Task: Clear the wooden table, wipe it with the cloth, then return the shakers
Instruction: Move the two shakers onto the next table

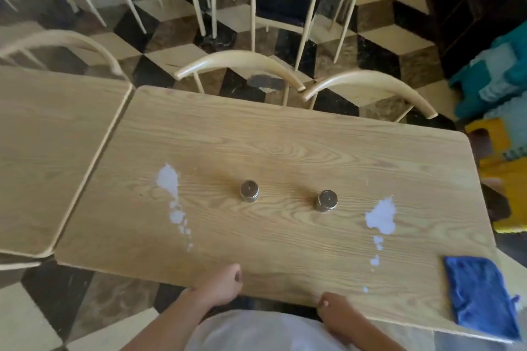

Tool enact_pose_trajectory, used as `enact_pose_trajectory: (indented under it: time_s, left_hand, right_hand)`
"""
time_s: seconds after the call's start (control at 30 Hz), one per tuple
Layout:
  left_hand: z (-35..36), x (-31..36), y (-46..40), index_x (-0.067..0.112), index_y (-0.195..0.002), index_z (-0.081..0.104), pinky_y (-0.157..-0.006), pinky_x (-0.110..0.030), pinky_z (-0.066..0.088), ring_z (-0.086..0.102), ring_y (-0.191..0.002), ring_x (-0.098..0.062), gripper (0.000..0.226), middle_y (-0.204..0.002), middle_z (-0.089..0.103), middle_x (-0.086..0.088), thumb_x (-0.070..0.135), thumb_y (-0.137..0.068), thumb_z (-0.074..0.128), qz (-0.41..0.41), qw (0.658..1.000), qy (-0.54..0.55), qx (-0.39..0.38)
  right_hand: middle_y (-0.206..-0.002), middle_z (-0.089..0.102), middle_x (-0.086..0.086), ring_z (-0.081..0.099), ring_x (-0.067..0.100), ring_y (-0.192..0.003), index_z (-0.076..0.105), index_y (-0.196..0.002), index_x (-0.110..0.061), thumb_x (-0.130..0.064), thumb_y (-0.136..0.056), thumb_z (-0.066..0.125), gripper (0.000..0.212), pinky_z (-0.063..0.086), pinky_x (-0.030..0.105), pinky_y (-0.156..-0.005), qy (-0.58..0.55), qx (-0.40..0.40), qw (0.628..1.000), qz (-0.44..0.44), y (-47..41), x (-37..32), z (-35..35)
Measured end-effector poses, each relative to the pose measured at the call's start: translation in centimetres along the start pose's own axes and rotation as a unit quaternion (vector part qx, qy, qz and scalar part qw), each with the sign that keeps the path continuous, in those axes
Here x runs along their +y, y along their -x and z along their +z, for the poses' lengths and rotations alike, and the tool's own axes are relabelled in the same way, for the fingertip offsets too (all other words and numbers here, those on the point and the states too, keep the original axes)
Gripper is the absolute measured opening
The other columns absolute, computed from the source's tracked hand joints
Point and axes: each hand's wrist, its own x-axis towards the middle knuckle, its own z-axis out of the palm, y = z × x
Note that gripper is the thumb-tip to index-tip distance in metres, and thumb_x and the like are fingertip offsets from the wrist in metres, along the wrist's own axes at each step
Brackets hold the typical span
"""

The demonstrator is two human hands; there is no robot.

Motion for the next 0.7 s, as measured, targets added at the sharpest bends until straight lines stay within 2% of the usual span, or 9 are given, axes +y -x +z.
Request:
enact_pose_trajectory:
  time_s: [0.1, 0.13, 0.2, 0.27, 0.33, 0.4, 0.5, 0.6, 0.7]
  left_hand:
    - [-4.4, 2.8, -1.3, 0.025, -0.085, 0.052, -0.079, -0.036, 0.050, 0.065, -0.088, -0.025, 0.005, -0.089, 0.066, 0.000, 0.029, -0.086, 0.050, 0.033, 0.995, -0.011, 0.097]
    - [-5.8, 3.8, -1.7, 0.027, -0.091, 0.053, -0.077, -0.035, 0.050, 0.065, -0.087, -0.025, 0.005, -0.090, 0.066, 0.002, 0.030, -0.087, 0.051, 0.047, 0.987, -0.023, 0.153]
    - [-8.6, 5.8, -2.4, 0.028, -0.113, 0.050, -0.076, -0.035, 0.050, 0.065, -0.091, -0.026, 0.025, -0.099, 0.065, 0.002, 0.033, -0.089, 0.052, 0.071, 0.967, -0.014, 0.246]
    - [-10.4, 7.2, -3.2, 0.023, -0.133, 0.040, -0.080, -0.038, 0.051, 0.064, -0.100, -0.032, 0.048, -0.115, 0.059, -0.004, 0.034, -0.088, 0.055, 0.079, 0.948, 0.021, 0.306]
    - [-11.8, 8.5, -4.0, 0.022, -0.140, 0.031, -0.075, -0.039, 0.051, 0.065, -0.100, -0.036, 0.062, -0.123, 0.052, -0.008, 0.039, -0.086, 0.058, 0.060, 0.938, 0.046, 0.339]
    - [-12.6, 9.4, -4.9, 0.024, -0.142, 0.027, -0.067, -0.037, 0.047, 0.065, -0.096, -0.038, 0.068, -0.124, 0.047, -0.010, 0.044, -0.085, 0.059, 0.037, 0.937, 0.045, 0.344]
    - [-13.2, 9.9, -6.5, 0.027, -0.141, 0.031, -0.067, -0.036, 0.047, 0.065, -0.095, -0.039, 0.068, -0.124, 0.044, -0.012, 0.045, -0.083, 0.061, 0.000, 0.948, 0.038, 0.316]
    - [-12.7, 9.0, -7.9, 0.027, -0.126, 0.050, -0.079, -0.039, 0.052, 0.064, -0.101, -0.035, 0.045, -0.118, 0.051, -0.008, 0.043, -0.086, 0.062, 0.001, 0.955, 0.075, 0.287]
    - [-12.2, 8.0, -8.2, 0.027, -0.106, 0.059, -0.079, -0.035, 0.050, 0.063, -0.098, -0.026, 0.026, -0.101, 0.060, 0.003, 0.039, -0.084, 0.065, 0.041, 0.949, 0.129, 0.283]
  right_hand:
    - [-0.093, 0.067, 0.003, 0.064, 0.025, -0.094, 0.053, -0.067, -0.027, -0.028, -0.084, 0.054, 0.017, 0.048, 0.028, -0.080, -0.103, 0.013, 0.994, 0.036, 0.5, -2.0, 0.0]
    - [-0.083, 0.066, 0.003, 0.065, 0.025, -0.084, 0.058, -0.070, -0.023, -0.025, -0.082, 0.056, 0.012, 0.050, 0.031, -0.073, -0.142, 0.023, 0.988, 0.045, 0.5, -2.5, -0.4]
    - [-0.070, 0.068, 0.001, 0.067, 0.024, -0.067, 0.064, -0.077, -0.019, -0.024, -0.076, 0.058, 0.008, 0.054, 0.038, -0.064, -0.226, 0.074, 0.969, 0.065, 0.1, -3.3, -1.8]
    - [-0.071, 0.072, -0.002, 0.070, 0.025, -0.072, 0.065, -0.084, -0.024, -0.024, -0.078, 0.062, 0.007, 0.059, 0.042, -0.071, -0.279, 0.160, 0.944, 0.079, -0.7, -4.3, -4.3]
    - [-0.074, 0.071, -0.003, 0.069, 0.024, -0.077, 0.060, -0.098, -0.023, -0.025, -0.082, 0.065, 0.017, 0.056, 0.037, -0.072, -0.298, 0.220, 0.925, 0.082, -0.6, -6.3, -7.9]
    - [-0.082, 0.069, -0.006, 0.066, 0.022, -0.082, 0.051, -0.113, -0.021, -0.034, -0.085, 0.067, 0.036, 0.048, 0.033, -0.069, -0.296, 0.260, 0.917, 0.067, -0.8, -8.0, -11.1]
    - [-0.114, 0.060, 0.002, 0.063, 0.026, -0.099, 0.043, -0.131, -0.023, -0.054, -0.083, 0.066, 0.062, 0.043, 0.033, -0.075, -0.254, 0.304, 0.917, 0.049, -1.8, -10.2, -14.6]
    - [-0.126, 0.048, 0.004, 0.063, 0.029, -0.095, 0.042, -0.136, -0.033, -0.053, -0.086, 0.061, 0.057, 0.047, 0.034, -0.073, -0.188, 0.297, 0.935, 0.039, -3.1, -11.7, -15.9]
    - [-0.123, 0.046, 0.003, 0.059, 0.026, -0.084, 0.048, -0.131, -0.035, -0.048, -0.092, 0.057, 0.043, 0.050, 0.034, -0.071, -0.138, 0.271, 0.952, 0.037, -4.2, -12.1, -15.5]
